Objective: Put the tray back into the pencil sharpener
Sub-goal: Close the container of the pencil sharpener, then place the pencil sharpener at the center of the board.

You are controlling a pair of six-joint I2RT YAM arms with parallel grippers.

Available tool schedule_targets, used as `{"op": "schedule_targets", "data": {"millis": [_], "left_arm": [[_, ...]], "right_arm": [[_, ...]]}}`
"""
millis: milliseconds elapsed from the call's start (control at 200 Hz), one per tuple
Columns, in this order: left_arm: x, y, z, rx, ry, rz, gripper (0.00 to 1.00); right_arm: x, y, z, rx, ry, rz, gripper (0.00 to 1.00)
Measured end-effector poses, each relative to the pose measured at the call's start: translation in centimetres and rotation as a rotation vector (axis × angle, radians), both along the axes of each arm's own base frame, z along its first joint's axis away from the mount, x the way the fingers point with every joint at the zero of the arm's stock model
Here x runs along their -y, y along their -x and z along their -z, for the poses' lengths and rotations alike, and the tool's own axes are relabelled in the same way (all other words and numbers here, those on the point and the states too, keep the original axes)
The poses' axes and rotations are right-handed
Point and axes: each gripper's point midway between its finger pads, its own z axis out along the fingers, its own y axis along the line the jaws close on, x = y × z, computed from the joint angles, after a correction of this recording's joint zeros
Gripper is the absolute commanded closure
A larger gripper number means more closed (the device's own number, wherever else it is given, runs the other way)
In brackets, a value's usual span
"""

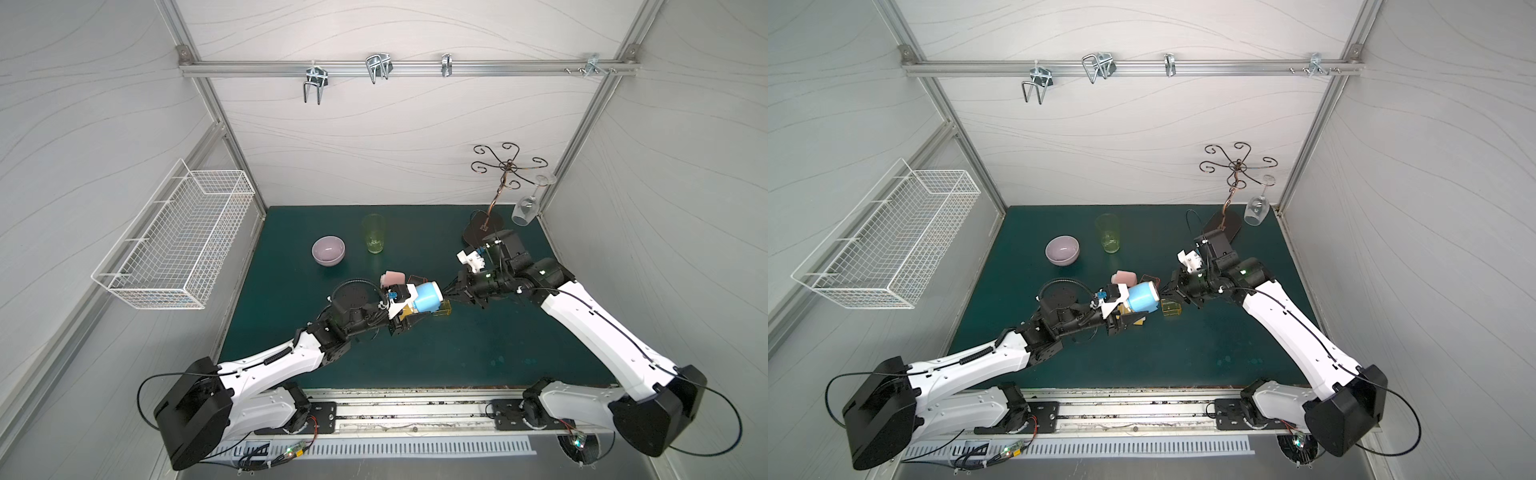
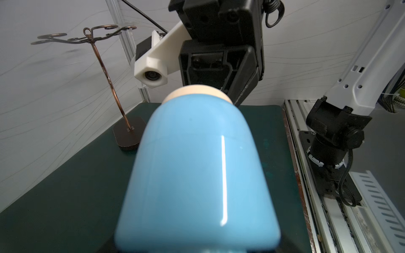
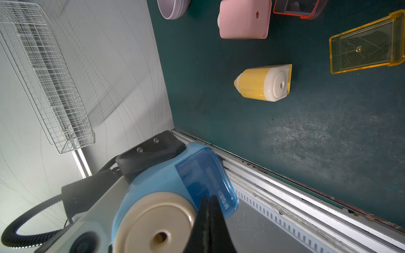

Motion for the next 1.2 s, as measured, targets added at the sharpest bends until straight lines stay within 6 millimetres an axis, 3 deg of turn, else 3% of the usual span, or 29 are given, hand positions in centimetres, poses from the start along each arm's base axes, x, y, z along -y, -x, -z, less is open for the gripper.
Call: {"op": "schedule_targets", "data": {"millis": [110, 210, 255, 370, 505, 630, 750, 820, 971, 1196], "left_arm": [[0.1, 0.0, 0.1, -0.004, 0.0, 0.002, 1.0], [0.3, 0.0, 0.3, -0.008, -0.005, 0.007, 1.0], [0.3, 0.2, 0.6, -0.016, -0.016, 0.017, 1.0], [0.4, 1.0, 2.1, -0.048, -0.067, 0.06, 1.0], [0.2, 2.3, 4.2, -0.092, -0.139, 0.122, 1.0], [0.1, 3.4, 5.1, -0.112, -0.184, 0.178, 1.0], [0.4, 4.0, 4.8, -0.108, -0.198, 0.228, 1.0], [0.6, 4.2, 4.3, -0.097, -0.194, 0.249, 1.0], [0.8, 4.5, 3.5, -0.079, -0.181, 0.279, 1.0], [0.9, 4.8, 3.5, -0.084, -0.183, 0.301, 1.0]], "right_arm": [[0.6, 0.0, 0.1, 0.003, 0.008, 0.008, 0.81], [3.1, -0.8, -0.6, 0.038, 0.05, 0.041, 0.65], [4.6, -1.7, -1.4, 0.083, 0.078, 0.074, 0.59], [7.5, -3.5, -4.9, 0.316, 0.148, 0.064, 0.55], [6.9, -2.4, -7.8, 0.607, 0.137, -0.142, 0.47], [4.4, 1.3, -8.6, 0.891, 0.076, -0.466, 0.28], [2.5, 5.8, -7.8, 1.124, 0.021, -0.777, 0.24], [2.1, 7.2, -7.3, 1.211, 0.008, -0.889, 0.24], [1.6, 7.9, -4.8, 1.287, 0.035, -1.062, 0.23], [0.6, 6.7, -1.1, 1.262, 0.095, -1.201, 0.24]]}}
